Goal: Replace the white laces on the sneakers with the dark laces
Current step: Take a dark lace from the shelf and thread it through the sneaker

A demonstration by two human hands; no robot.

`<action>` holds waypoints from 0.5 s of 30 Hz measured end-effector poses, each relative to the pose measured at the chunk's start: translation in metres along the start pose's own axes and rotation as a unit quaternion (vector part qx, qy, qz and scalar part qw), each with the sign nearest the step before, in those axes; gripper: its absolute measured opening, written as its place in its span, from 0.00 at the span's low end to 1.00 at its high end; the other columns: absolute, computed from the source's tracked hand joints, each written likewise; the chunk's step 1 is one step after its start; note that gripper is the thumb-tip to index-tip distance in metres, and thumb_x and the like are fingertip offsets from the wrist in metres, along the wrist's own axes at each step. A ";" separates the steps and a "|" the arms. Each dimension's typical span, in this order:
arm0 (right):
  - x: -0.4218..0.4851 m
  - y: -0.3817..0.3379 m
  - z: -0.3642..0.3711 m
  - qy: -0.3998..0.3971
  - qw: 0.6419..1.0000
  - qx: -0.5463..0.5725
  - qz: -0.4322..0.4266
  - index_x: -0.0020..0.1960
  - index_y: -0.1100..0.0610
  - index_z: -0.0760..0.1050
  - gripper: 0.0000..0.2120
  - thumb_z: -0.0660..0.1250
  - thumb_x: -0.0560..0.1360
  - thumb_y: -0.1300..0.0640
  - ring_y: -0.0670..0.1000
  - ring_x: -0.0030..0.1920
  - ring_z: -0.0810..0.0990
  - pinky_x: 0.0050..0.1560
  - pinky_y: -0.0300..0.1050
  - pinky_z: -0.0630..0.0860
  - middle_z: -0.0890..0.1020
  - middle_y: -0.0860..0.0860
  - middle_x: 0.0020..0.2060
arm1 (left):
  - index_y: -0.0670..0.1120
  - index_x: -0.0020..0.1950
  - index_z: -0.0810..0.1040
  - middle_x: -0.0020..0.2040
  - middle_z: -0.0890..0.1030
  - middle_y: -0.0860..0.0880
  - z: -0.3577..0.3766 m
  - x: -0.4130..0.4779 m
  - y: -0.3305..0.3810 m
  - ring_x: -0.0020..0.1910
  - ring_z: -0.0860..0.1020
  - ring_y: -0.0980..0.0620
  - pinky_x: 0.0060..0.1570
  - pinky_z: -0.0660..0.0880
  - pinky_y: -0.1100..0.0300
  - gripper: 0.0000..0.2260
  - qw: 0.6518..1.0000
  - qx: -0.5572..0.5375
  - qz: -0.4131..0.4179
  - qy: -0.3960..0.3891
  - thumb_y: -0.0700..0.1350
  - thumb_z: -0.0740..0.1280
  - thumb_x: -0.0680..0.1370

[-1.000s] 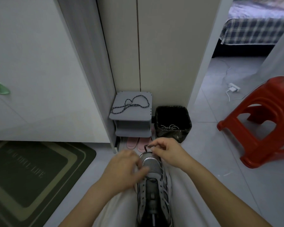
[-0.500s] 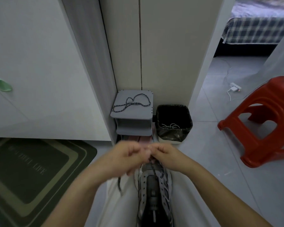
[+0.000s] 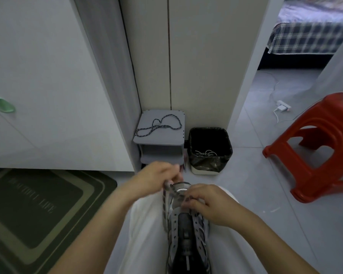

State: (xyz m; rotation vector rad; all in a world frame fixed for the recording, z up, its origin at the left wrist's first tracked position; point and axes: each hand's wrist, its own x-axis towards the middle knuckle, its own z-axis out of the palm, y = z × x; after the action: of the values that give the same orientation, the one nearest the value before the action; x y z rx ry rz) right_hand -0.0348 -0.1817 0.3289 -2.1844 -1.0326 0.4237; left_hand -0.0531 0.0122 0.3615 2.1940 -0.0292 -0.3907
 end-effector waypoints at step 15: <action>-0.002 -0.019 0.005 0.025 0.987 0.148 0.053 0.34 0.45 0.75 0.15 0.63 0.78 0.57 0.46 0.27 0.78 0.32 0.33 0.72 0.80 0.47 0.28 | 0.64 0.68 0.65 0.66 0.66 0.55 0.066 0.020 -0.066 0.63 0.68 0.54 0.56 0.65 0.70 0.26 0.996 0.083 0.036 0.006 0.48 0.68 0.74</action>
State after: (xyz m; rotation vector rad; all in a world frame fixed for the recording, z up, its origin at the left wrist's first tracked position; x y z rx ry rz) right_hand -0.0496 -0.1719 0.3385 -1.9770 -0.7742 0.5333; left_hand -0.0612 -0.0019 0.2672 2.3522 -0.1392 -0.3453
